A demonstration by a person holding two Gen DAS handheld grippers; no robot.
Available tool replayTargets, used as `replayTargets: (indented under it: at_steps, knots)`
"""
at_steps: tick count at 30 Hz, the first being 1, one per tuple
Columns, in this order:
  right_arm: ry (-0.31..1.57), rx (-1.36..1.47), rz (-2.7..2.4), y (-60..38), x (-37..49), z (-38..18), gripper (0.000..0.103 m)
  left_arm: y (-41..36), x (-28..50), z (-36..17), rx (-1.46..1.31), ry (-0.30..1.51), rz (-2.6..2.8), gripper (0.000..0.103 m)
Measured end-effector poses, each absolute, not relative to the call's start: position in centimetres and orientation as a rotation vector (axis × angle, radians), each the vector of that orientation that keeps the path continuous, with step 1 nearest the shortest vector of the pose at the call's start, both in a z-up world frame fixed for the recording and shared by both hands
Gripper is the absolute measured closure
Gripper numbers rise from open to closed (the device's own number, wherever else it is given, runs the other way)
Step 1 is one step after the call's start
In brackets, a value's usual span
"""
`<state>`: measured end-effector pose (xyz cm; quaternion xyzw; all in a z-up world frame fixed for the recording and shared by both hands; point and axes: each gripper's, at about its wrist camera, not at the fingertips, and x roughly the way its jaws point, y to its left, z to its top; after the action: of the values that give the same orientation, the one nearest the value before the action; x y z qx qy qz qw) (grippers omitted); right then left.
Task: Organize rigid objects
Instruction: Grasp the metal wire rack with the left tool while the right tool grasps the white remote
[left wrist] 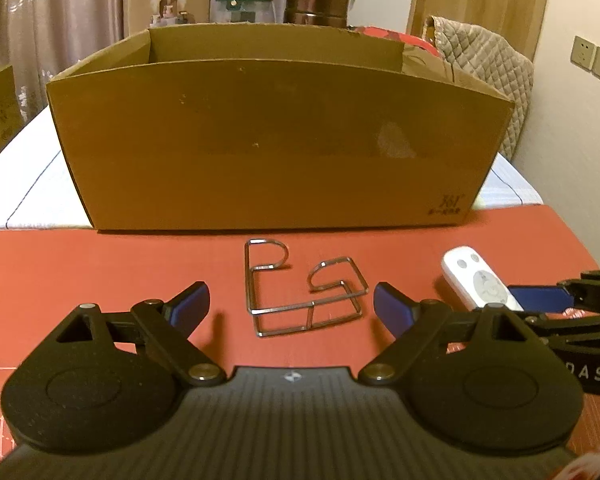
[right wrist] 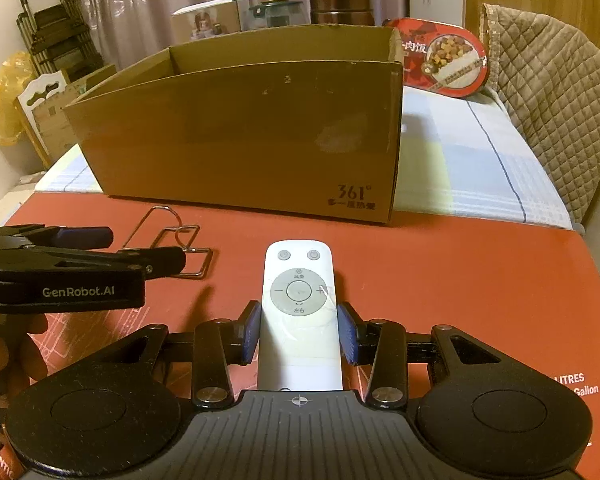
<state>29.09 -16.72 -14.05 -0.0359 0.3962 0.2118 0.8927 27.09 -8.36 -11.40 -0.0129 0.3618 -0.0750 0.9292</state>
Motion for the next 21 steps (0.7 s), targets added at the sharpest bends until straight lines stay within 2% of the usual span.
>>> replayTargets:
  at_steps: [11,21]
  knots:
    - [0.818,-0.068,0.430,-16.8,29.6,-13.9,0.066,-8.8,28.5,-12.6,-0.053,0.731,-0.143,0.018]
    - [0.823,-0.073,0.430,-16.6,29.8,-13.9,0.066,-9.0,28.6,-12.8,-0.042,0.735,-0.157,0.035]
